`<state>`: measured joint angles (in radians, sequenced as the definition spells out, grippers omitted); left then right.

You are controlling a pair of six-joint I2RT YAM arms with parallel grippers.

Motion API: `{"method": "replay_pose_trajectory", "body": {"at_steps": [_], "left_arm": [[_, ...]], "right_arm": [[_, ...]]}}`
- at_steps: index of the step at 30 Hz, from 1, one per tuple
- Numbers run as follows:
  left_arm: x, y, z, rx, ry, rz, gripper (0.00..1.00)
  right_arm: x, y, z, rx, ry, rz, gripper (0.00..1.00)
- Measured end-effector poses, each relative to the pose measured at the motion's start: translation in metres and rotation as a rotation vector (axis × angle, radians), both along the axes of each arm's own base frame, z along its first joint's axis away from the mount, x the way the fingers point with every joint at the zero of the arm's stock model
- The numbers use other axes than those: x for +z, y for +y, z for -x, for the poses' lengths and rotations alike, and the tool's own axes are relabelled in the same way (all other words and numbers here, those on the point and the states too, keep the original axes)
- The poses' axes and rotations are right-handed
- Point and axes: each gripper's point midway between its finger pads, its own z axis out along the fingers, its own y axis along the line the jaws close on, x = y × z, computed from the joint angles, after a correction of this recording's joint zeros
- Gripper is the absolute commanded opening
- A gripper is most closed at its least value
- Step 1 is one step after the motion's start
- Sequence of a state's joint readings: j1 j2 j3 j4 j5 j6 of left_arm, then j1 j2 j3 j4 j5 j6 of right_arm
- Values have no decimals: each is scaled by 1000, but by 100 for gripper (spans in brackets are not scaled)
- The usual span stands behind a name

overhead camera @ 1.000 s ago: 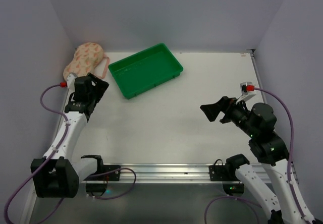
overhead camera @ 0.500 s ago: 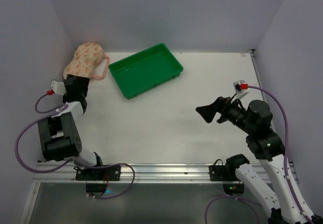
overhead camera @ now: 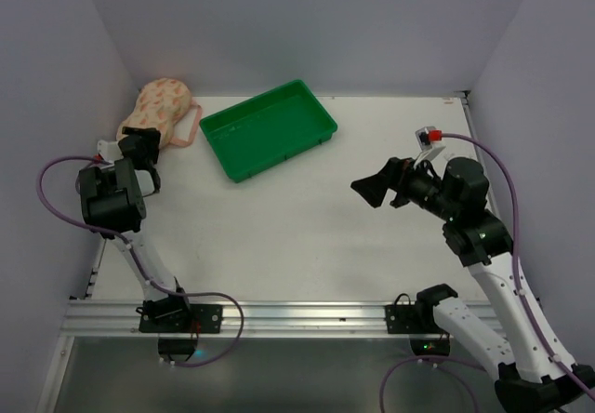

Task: Unzip the laundry bag and remove the bra

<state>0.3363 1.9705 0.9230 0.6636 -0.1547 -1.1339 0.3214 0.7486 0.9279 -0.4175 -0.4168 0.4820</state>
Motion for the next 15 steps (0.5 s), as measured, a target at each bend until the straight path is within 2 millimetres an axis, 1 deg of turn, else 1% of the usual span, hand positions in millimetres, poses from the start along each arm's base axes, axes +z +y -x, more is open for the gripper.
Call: {"method": "replay_pose_trajectory", "body": {"at_steps": [3, 6, 7, 9, 10, 12, 13, 14, 15], "left_arm": [[-6, 6, -20, -9, -29, -6, 97], [-6, 10, -36, -18, -61, -14, 80], [-6, 11, -40, -21, -68, -15, 69], [-9, 12, -43, -27, -71, -16, 55], [-10, 13, -42, -30, -71, -13, 38], [-10, 13, -43, -46, -71, -19, 21], [-9, 13, -43, -55, -75, -22, 7], [-6, 13, -44, -60, -86, -25, 1], [-2, 14, -44, -66, -95, -30, 0]], "right_arm": [[-3, 4, -6, 8, 18, -1, 99], [-7, 7, -10, 19, 44, -2, 99], [-7, 8, -11, 21, 50, -2, 98], [-7, 9, -13, 24, 55, -4, 96], [-7, 10, -13, 25, 58, -6, 96], [-7, 11, -13, 33, 60, -10, 96], [-7, 12, -12, 38, 62, -13, 95], [-6, 13, -12, 40, 62, -14, 95], [-6, 13, -12, 43, 61, -16, 95]]}}
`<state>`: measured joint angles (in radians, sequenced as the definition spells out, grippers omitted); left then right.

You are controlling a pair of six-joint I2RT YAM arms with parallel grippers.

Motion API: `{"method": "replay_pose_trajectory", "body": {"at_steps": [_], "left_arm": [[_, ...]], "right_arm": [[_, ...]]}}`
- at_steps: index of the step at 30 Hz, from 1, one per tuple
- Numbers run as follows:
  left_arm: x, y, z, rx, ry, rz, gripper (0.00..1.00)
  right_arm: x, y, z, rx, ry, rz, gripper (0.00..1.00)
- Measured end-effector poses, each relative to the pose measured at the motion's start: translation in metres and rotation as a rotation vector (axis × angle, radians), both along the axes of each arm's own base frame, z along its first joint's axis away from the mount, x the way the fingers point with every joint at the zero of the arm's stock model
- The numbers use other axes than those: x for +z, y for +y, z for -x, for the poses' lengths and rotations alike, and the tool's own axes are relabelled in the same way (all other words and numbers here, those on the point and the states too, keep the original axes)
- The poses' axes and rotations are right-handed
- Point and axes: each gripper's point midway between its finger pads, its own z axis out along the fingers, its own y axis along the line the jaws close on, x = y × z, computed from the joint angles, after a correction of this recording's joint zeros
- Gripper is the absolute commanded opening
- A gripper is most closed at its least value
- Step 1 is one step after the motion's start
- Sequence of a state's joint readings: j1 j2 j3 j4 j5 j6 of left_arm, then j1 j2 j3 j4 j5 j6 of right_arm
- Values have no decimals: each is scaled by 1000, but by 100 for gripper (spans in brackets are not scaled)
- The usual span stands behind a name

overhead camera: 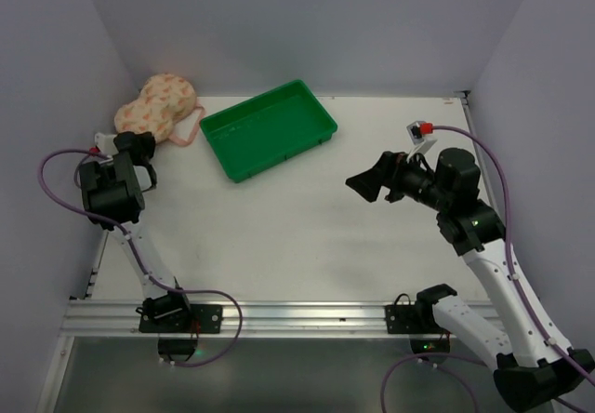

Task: Unzip the laundry bag and remove the bra

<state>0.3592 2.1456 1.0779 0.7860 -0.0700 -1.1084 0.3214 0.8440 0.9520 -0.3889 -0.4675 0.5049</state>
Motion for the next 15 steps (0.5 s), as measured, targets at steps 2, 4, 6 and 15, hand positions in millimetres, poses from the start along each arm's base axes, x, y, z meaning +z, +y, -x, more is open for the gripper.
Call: {"method": "replay_pose_trajectory", "body": {"at_steps": [2, 4, 6, 15], "left_arm": [[10, -2, 1, -21, -13, -7, 0], [31, -10, 2, -64, -42, -15, 0], [63, -20, 3, -113, -79, -28, 0], [272, -137, 32, -411, -377, -144, 0]], "right_arm": [[1, 0, 0, 4, -2, -2, 95], [3, 1, 2, 12, -5, -5, 95], [4, 2, 3, 18, -8, -8, 96], [16, -5, 12, -9, -54, -16, 98]]}}
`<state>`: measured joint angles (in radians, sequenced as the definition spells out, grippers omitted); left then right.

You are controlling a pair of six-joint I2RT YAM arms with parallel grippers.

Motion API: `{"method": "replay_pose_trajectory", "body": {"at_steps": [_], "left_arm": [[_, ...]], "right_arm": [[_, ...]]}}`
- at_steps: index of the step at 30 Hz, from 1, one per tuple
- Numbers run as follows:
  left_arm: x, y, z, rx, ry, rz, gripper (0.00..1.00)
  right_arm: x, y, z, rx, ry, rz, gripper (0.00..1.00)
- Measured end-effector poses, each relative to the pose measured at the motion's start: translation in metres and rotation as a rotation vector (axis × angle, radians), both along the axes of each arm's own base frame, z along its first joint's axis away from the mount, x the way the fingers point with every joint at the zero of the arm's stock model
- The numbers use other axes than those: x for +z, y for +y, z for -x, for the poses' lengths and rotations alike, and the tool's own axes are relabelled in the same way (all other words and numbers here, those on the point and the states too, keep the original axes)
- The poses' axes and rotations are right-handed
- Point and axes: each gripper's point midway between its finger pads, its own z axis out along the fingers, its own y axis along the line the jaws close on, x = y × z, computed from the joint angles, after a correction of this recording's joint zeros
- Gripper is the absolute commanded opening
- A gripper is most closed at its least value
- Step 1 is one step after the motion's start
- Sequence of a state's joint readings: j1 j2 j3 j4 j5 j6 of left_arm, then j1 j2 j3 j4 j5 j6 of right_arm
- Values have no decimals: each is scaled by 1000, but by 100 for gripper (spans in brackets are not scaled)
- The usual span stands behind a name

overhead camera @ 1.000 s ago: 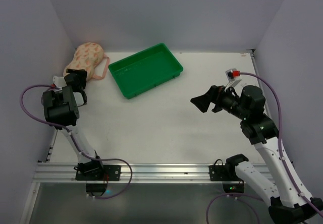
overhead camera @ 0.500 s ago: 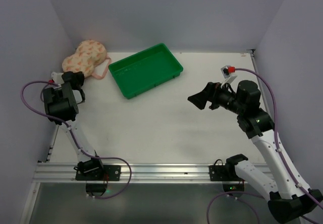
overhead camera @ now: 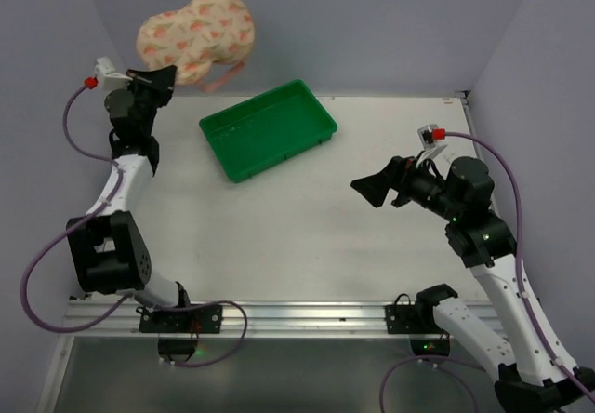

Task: Unzip the laundry bag and remove the bra

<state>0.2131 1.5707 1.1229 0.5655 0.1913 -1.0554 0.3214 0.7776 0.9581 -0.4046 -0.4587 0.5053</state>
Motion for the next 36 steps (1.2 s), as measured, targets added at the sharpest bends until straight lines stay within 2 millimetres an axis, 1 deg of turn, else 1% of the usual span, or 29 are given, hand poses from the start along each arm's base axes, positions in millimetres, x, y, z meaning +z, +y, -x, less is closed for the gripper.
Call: {"method": "replay_pose_trajectory", "body": {"at_steps": [2, 3, 4, 5, 6, 7, 8, 10, 11, 13, 15, 16, 18, 19, 20, 21, 22, 23, 24, 25, 26, 27, 28, 29, 30, 32, 34, 36], "left_arm": [[32, -58, 18, -113, -45, -27, 0], [43, -87, 28, -175, -60, -32, 0], [50, -119, 42, -249, -75, -33, 0], [53, -147, 57, -309, -85, -30, 0], [51, -173, 73, -369, -83, -25, 0], [46, -192, 85, -416, -75, -22, 0], [39, -218, 99, -473, -62, -17, 0], [17, -262, 123, -578, -18, -10, 0], [3, -283, 135, -619, 14, -3, 0], [-31, -318, 160, -689, 91, 0, 0], [-67, -342, 182, -735, 173, 1, 0], [-83, -349, 189, -745, 212, -3, 0], [-123, -359, 206, -746, 307, -6, 0], [-146, -362, 215, -741, 354, -6, 0], [-163, -361, 222, -731, 394, -1, 0], [-185, -358, 232, -720, 441, 6, 7], [-202, -353, 240, -707, 483, 9, 14], [-223, -347, 250, -691, 533, 9, 24], [-242, -340, 259, -675, 580, 8, 48], [-257, -333, 268, -664, 616, 4, 58], [-267, -327, 276, -654, 647, 7, 65], [-273, -323, 282, -652, 668, 3, 77], [-275, -319, 286, -649, 680, -2, 82], [-271, -318, 288, -651, 676, -6, 84], [-263, -315, 289, -652, 661, -8, 89], [-239, -308, 289, -645, 595, -20, 98], [-214, -298, 284, -617, 517, -72, 98], [-188, -288, 275, -580, 440, -146, 98]], "right_arm": [[7, -4, 5, -14, -28, -10, 98], [12, -6, 8, -25, -43, -15, 99], [15, -9, 10, -39, -54, -20, 99], [16, -12, 12, -56, -58, -22, 99], [17, -15, 14, -69, -60, -24, 99], [19, -19, 17, -88, -64, -27, 99], [20, -23, 19, -111, -67, -30, 99], [24, -30, 23, -151, -79, -39, 99], [25, -35, 25, -177, -80, -42, 99], [23, -42, 26, -228, -70, -50, 99], [17, -48, 25, -270, -48, -58, 99], [13, -49, 24, -284, -33, -59, 99], [-6, -53, 20, -326, 22, -64, 99], [-18, -54, 18, -343, 58, -62, 99], [-30, -55, 18, -355, 92, -57, 99], [-45, -55, 16, -371, 136, -51, 99], [-58, -55, 16, -381, 176, -44, 99], [-72, -55, 16, -388, 224, -36, 99], [-85, -54, 15, -395, 265, -29, 99], [-96, -53, 14, -403, 306, -24, 99], [-107, -53, 13, -411, 345, -19, 99], [-118, -52, 13, -419, 380, -15, 99], [-128, -52, 13, -428, 417, -13, 99], [-139, -52, 14, -437, 453, -10, 99], [-148, -51, 15, -443, 479, -8, 99], [-169, -51, 17, -462, 552, -2, 99], [-185, -50, 18, -473, 604, 3, 99], [-200, -47, 19, -475, 654, 4, 99]]}}
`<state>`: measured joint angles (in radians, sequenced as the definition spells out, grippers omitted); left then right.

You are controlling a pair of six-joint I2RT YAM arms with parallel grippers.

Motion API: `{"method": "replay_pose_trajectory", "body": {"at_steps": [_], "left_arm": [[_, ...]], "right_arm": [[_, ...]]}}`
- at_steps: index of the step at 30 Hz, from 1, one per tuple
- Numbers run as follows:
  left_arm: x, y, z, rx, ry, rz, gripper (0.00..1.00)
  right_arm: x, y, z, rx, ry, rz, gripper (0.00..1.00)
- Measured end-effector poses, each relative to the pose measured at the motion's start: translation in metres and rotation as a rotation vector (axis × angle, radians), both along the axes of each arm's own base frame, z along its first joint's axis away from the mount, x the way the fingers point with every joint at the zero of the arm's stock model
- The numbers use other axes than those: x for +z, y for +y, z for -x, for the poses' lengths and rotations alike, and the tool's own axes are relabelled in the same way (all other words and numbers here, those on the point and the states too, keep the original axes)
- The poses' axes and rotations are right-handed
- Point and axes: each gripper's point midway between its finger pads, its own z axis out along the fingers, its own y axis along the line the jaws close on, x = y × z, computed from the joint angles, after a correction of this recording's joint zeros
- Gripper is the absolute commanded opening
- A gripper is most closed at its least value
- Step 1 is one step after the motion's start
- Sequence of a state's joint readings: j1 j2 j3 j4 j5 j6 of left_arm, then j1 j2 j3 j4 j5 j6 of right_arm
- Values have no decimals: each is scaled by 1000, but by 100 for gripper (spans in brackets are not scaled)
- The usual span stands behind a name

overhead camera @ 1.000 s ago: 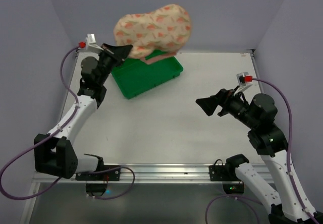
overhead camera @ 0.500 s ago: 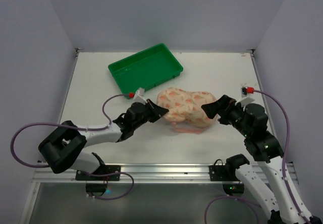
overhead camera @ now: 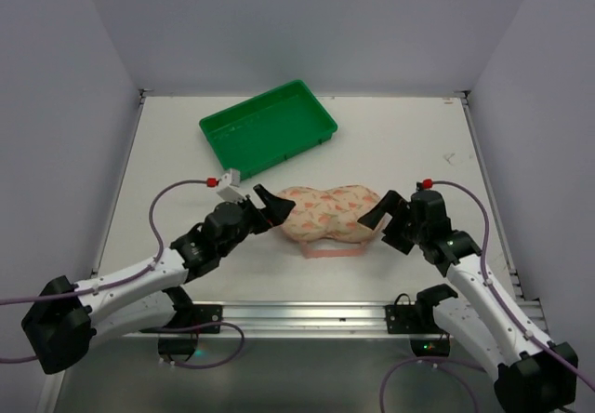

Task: Unzip the laundry bag and remove the bra

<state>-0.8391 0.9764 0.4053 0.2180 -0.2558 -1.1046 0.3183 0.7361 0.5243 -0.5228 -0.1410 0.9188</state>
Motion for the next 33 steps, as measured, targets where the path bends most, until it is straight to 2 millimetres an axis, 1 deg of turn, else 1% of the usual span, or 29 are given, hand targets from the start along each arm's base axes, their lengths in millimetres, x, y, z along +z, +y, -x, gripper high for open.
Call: {"method": "replay_pose_trajectory", "body": {"at_steps": [2, 4, 5, 7, 9, 12, 14, 16, 19, 21, 22, 24, 25, 26, 29, 31, 33], "left_arm": [[23, 7, -13, 8, -86, -70, 98], [42, 12, -33, 13, -156, -149, 98], [47, 14, -42, 10, -182, -189, 98], [50, 17, -61, -5, -211, -268, 97], [43, 16, -80, -37, -225, -362, 96], [22, 4, -103, -110, -213, -485, 92], [1, -6, -111, -170, -188, -545, 87], [-21, -14, -115, -221, -156, -578, 85], [-55, -20, -109, -293, -89, -602, 81], [-68, -24, -102, -337, -51, -591, 78], [-71, -28, -98, -354, -38, -569, 76], [-72, -33, -89, -371, -29, -525, 75], [-73, -35, -82, -378, -21, -504, 75], [-75, -36, -74, -389, -13, -490, 77], [-76, -50, -39, -452, 14, -437, 79], [-70, -60, -16, -498, 22, -384, 81], [-58, -67, 0, -532, 18, -334, 82]], "right_arm": [[-12, 3, -1, -6, 45, -13, 99], [-21, 5, -4, -12, 76, -30, 99], [-25, 6, -6, -16, 87, -36, 99], [-30, 7, -11, -23, 103, -52, 99], [-34, 7, -17, -34, 115, -62, 99], [-39, 9, -26, -45, 131, -83, 99], [-42, 11, -30, -43, 135, -96, 98], [-46, 13, -35, -43, 145, -100, 98], [-52, 15, -44, -36, 176, -91, 98], [-50, 18, -57, -27, 184, -83, 98], [-46, 21, -68, -18, 180, -82, 97], [-39, 26, -91, -1, 159, -74, 99], [-33, 29, -105, 13, 142, -68, 99], [-29, 31, -116, 21, 127, -68, 99], [-14, 39, -154, 67, 66, -60, 99], [-6, 42, -172, 92, 28, -45, 99], [3, 42, -180, 112, -2, -22, 99]]}}
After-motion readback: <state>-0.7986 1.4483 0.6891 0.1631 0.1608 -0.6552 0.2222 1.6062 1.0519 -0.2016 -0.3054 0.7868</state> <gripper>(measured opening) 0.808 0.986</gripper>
